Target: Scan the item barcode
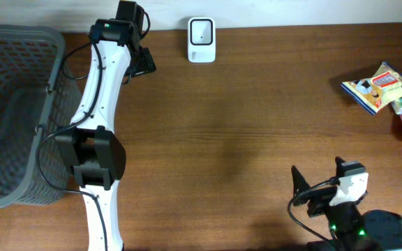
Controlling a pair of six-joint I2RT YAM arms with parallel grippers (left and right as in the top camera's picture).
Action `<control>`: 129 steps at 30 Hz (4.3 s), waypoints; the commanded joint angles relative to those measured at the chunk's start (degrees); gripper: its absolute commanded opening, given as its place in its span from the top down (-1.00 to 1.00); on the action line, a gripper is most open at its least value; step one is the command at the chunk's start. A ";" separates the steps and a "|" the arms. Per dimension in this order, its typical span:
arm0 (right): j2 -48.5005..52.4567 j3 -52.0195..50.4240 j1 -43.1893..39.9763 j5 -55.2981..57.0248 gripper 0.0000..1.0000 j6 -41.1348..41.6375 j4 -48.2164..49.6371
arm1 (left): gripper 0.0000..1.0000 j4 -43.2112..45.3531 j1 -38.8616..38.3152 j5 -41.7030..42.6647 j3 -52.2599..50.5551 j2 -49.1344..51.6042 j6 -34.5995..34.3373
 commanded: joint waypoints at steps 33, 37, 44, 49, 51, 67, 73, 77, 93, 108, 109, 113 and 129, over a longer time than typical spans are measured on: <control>-8.96 -32.30 0.42 8.57 -0.97 1.11 33.68 | -0.98 -0.04 -0.07 -0.59 -0.07 -1.44 -0.66; -8.96 -32.30 0.39 8.35 -0.97 1.11 33.66 | -0.98 -0.04 -0.07 -0.59 -0.07 -1.44 -0.66; -8.96 -32.30 0.42 8.15 -0.97 1.11 33.68 | -0.98 -0.04 -0.07 -0.59 -0.07 -1.44 -0.66; -8.94 -32.30 0.42 8.15 -0.97 1.11 33.68 | -0.98 -0.04 -0.07 -0.59 -0.07 -1.44 -0.66; -8.96 -32.30 0.42 8.15 -0.97 1.14 33.68 | -0.98 -0.04 -0.07 -0.59 -0.07 -1.44 -0.66; -8.94 -32.30 0.42 8.15 -0.97 1.11 33.68 | -0.98 1.33 -6.82 0.31 -0.07 -7.76 0.00; -8.96 -32.30 0.42 8.15 -0.97 1.14 33.68 | -0.98 2.49 -13.68 0.28 -2.05 -17.88 13.14; -8.96 -32.30 0.42 8.15 -0.97 1.14 33.68 | -0.98 11.43 -14.40 0.61 -20.13 -28.89 15.47; -8.96 -32.30 0.42 8.15 -0.97 1.11 33.68 | -0.98 53.51 -3.98 17.40 -103.58 -93.29 31.56; -8.96 -32.30 0.42 8.15 -0.97 1.11 33.68 | -0.98 69.66 11.04 24.94 -131.99 -128.39 31.52; -8.94 -32.30 0.42 8.13 -0.97 1.11 33.68 | -0.98 69.59 11.08 24.48 -131.99 -128.50 31.52; -8.94 -32.30 0.42 8.15 -0.97 1.14 33.68 | -0.98 69.61 13.60 19.10 -132.39 -130.40 26.05; -8.96 -32.30 0.42 8.15 -0.97 1.14 33.68 | -0.98 71.04 10.03 14.62 -133.33 -132.30 29.35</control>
